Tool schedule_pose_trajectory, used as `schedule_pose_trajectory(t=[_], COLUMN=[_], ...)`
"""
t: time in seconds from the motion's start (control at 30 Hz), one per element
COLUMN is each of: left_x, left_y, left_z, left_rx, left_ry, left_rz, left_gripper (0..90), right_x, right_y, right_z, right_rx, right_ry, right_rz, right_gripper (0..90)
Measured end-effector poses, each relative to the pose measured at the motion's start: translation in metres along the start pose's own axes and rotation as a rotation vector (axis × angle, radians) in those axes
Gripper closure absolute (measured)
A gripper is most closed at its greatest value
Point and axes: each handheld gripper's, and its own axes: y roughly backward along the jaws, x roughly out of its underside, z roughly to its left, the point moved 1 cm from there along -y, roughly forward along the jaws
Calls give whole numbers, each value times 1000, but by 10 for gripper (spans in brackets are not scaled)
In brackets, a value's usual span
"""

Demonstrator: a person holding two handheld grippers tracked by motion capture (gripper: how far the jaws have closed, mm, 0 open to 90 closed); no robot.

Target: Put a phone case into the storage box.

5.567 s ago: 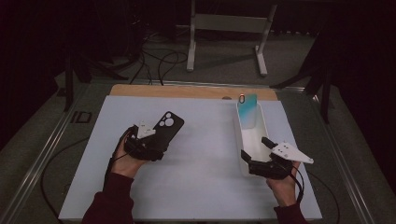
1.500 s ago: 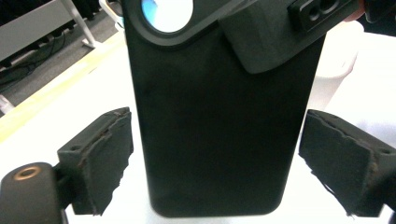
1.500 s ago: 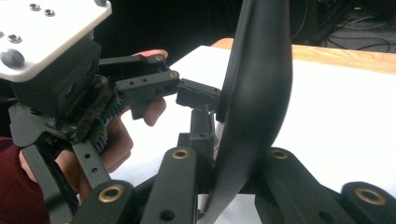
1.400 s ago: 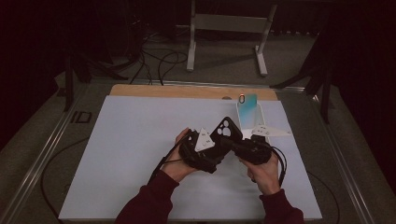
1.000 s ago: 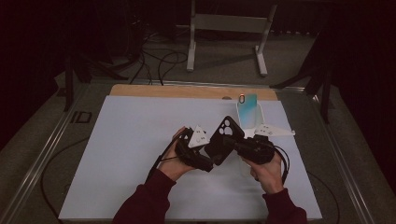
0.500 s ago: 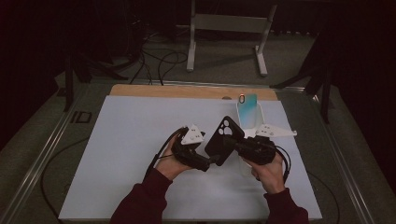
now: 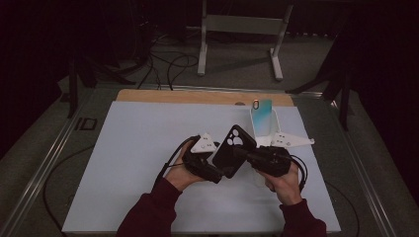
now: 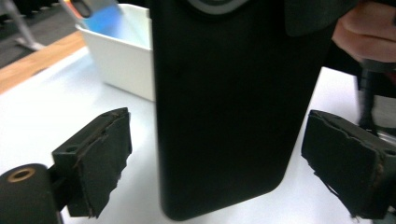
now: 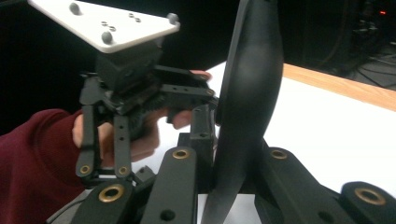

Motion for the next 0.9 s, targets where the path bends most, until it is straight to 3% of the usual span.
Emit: schedule_pose_trajectory(t=[0.1, 0.17, 0.2, 0.23, 0.33, 0.37, 0.57, 0.73, 0.9], left_x=[1, 1, 1, 1, 2, 2, 4, 6, 7], left_y=[-1, -1, 0, 0, 1, 0, 3, 8, 9], left_z=[-2, -2, -2, -3, -3, -3, -3, 1, 0], left_rx=[32, 32, 63, 74, 105, 108, 110, 144, 147], left_ry=[-14, -14, -18, -24, -19, -17, -20, -8, -14], left_rz=[-5, -5, -5, -8, -17, -17, -29, -51, -56], left_gripper=[156, 166, 166, 218, 279, 300, 409, 538, 655], right_x=[0, 0, 0, 1, 1, 1, 2, 3, 4], right_y=[-1, -1, -1, 0, 1, 2, 5, 9, 10], right_z=[2, 2, 2, 1, 2, 1, 0, -4, -6], right_rx=[-34, -41, -41, -71, -83, -86, -89, -98, -105], right_ry=[23, 29, 29, 36, 42, 42, 40, 32, 33], right_rz=[3, 4, 4, -3, -17, -24, -43, -50, -48], right_gripper=[821, 821, 821, 821, 822, 859, 859, 856, 786])
